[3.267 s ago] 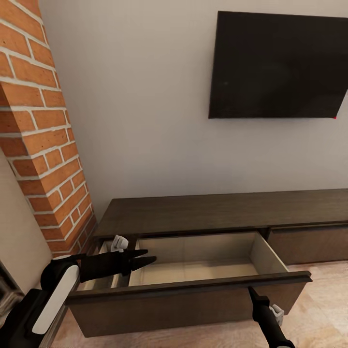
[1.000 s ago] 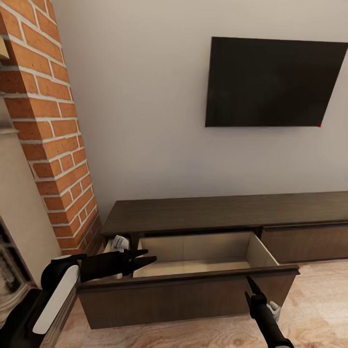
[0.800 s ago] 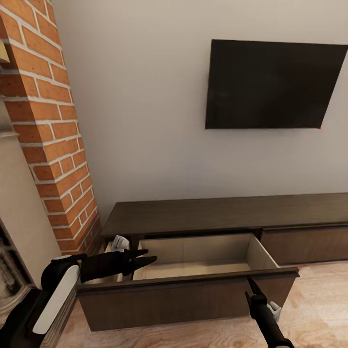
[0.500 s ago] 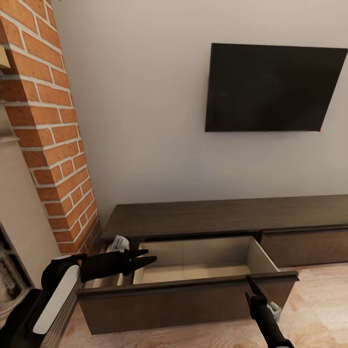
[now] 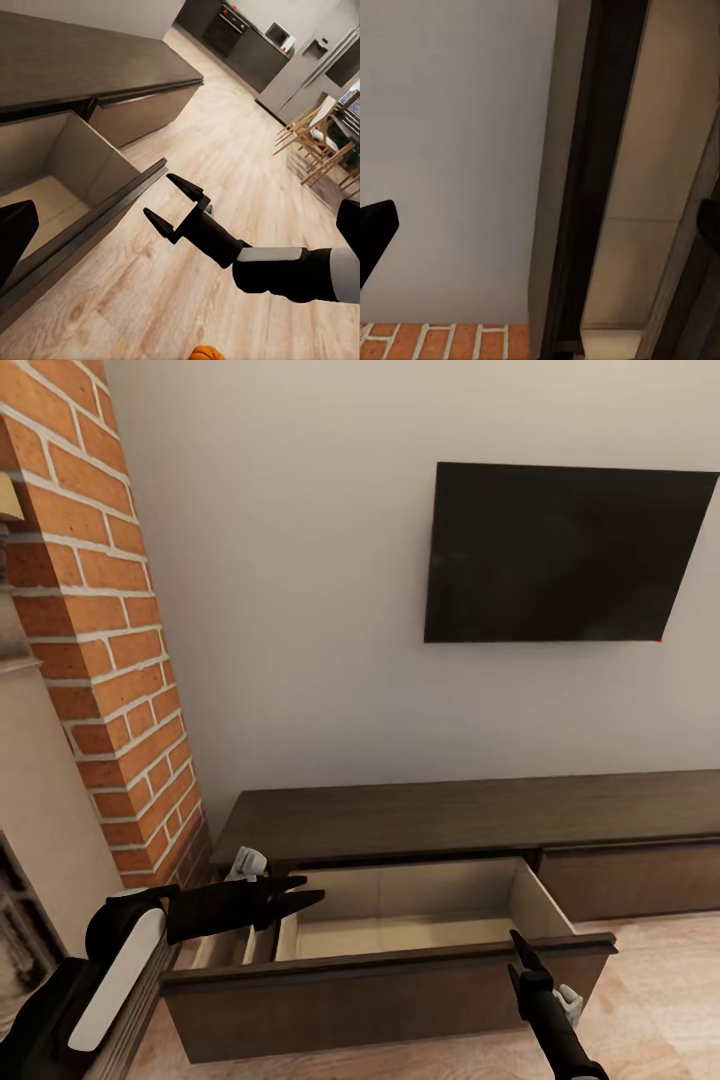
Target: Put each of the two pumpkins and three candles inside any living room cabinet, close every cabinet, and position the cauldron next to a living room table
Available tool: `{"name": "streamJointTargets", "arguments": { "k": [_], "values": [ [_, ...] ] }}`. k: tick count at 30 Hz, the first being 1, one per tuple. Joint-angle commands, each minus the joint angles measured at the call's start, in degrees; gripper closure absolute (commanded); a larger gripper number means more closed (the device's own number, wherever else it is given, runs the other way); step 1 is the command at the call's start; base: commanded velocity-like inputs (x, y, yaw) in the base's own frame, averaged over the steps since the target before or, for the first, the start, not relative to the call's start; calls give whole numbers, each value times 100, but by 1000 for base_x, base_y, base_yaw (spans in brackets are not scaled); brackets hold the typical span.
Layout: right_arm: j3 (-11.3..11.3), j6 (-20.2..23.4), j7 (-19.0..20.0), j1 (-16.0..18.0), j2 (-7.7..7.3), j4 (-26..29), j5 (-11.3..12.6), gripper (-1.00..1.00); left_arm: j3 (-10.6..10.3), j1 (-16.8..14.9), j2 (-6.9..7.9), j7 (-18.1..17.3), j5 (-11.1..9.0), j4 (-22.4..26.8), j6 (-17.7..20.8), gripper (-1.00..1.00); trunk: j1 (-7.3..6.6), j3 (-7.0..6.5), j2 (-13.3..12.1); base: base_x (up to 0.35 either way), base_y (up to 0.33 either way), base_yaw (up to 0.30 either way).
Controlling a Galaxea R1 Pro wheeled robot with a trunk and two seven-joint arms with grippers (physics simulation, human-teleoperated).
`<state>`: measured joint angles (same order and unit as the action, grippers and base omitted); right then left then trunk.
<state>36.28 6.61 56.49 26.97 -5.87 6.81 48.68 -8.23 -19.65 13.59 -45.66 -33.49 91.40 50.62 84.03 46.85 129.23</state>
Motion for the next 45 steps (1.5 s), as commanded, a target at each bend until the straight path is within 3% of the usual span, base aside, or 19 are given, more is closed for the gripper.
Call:
{"name": "streamJointTargets", "arguments": {
  "k": [1, 30, 40, 45],
  "values": [
    [-15, 60, 19, 2, -2, -4, 59, -100, -4, -4, 3, 2, -17, 1, 26, -100, -24, -13, -39, 0, 0, 0],
    [-14, 53, -89, 8, -1, -3, 37, -100, -11, -4, -5, 41, -17, 1, 26, -100, -661, -533, -1202, 0, 0, 0],
    [-129, 94, -717, 12, -14, 280, -54, -100, -23, -4, -12, 52, -17, 1, 26, -100, -880, -713, -1603, 0, 0, 0],
    [-431, 136, -1016, 10, 0, 777, -61, -100, -28, -4, -11, 53, -17, 1, 26, -100, -990, -802, -1804, 0, 0, 0]
  ]
}}
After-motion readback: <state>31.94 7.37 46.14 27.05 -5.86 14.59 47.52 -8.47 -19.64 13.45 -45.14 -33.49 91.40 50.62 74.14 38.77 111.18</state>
